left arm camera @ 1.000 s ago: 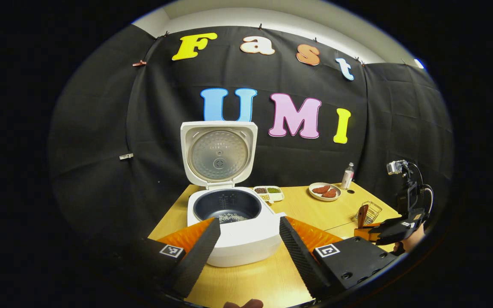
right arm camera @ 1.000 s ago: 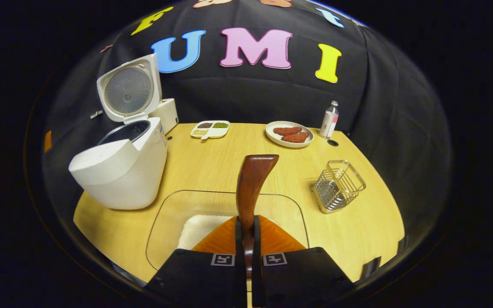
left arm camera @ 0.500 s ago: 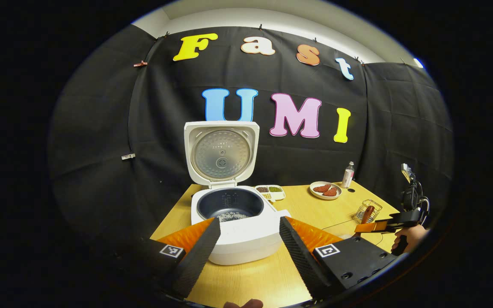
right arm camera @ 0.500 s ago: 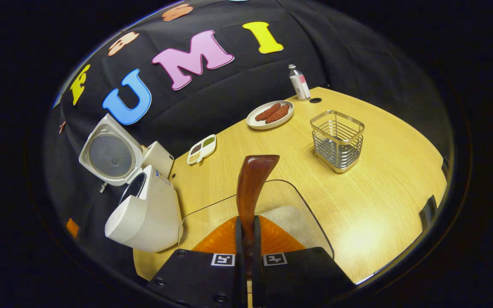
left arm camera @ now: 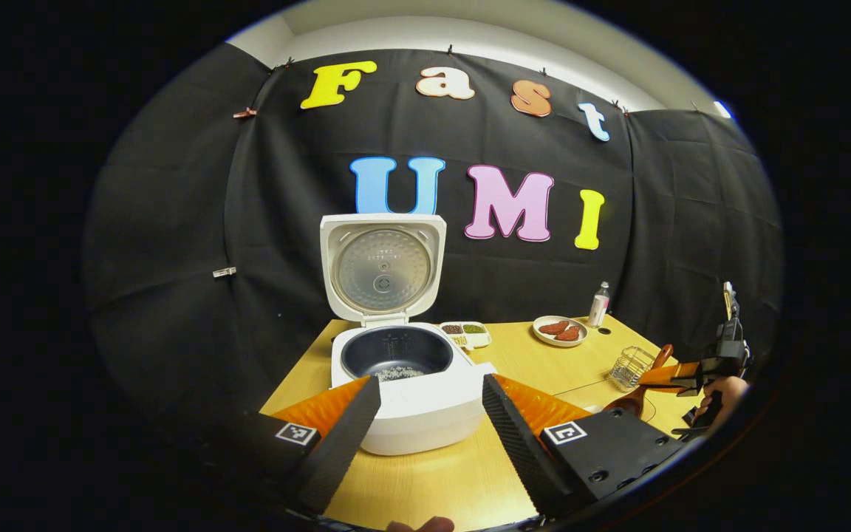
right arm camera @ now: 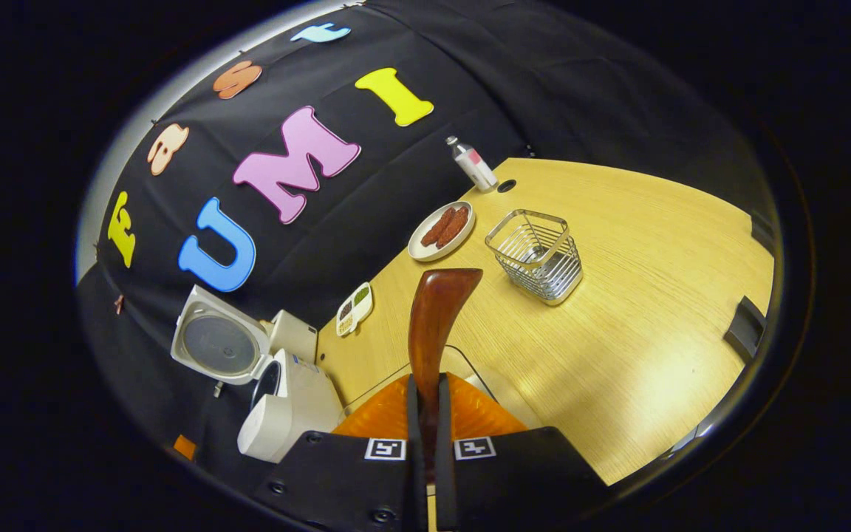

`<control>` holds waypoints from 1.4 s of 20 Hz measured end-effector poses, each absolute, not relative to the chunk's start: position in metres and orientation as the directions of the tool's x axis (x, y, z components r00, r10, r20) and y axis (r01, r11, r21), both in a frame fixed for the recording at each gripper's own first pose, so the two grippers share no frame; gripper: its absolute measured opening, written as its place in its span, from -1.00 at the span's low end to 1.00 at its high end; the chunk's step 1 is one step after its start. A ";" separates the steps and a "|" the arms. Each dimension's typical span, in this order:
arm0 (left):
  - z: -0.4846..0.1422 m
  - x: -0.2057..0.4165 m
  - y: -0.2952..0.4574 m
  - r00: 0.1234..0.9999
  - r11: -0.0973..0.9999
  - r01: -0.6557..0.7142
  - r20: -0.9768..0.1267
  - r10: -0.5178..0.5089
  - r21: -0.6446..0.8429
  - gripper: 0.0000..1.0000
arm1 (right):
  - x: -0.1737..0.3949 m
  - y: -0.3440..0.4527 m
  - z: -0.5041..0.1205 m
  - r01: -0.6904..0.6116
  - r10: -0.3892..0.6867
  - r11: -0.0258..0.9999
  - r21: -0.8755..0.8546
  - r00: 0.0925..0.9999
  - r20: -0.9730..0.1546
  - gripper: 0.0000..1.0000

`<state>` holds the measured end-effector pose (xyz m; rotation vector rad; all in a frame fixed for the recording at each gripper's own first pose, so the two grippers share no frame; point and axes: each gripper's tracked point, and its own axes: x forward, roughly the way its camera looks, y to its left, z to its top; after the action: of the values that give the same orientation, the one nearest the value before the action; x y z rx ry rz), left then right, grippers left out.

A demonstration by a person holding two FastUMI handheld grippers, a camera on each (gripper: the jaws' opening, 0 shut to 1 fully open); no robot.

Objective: Close the left gripper, press the button to open the rice cooker; take a wooden spoon from the chopstick holder with the right hand, scoop a spoonful of rice and pour it into the rice cooker, then put the wooden spoon back into the chopstick holder.

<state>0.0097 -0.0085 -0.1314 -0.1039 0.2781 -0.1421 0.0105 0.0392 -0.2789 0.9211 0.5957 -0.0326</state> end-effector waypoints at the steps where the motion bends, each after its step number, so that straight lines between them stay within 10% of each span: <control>1: -0.131 0.009 -0.008 0.953 0.985 0.122 -0.265 -0.150 -0.120 0.92 | 0.011 0.036 -0.275 0.280 0.219 0.597 0.751 0.844 -0.489 -0.82; 28: -0.129 -0.009 -0.012 0.965 0.988 0.091 -0.233 -0.119 -0.128 0.93 | 0.118 0.217 -0.028 0.074 0.416 0.323 0.944 0.885 -0.212 -0.82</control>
<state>-0.0093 -0.0117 -0.1290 -0.1169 0.2425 -0.1067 0.1183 0.2171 -0.0280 1.2332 0.4621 0.2347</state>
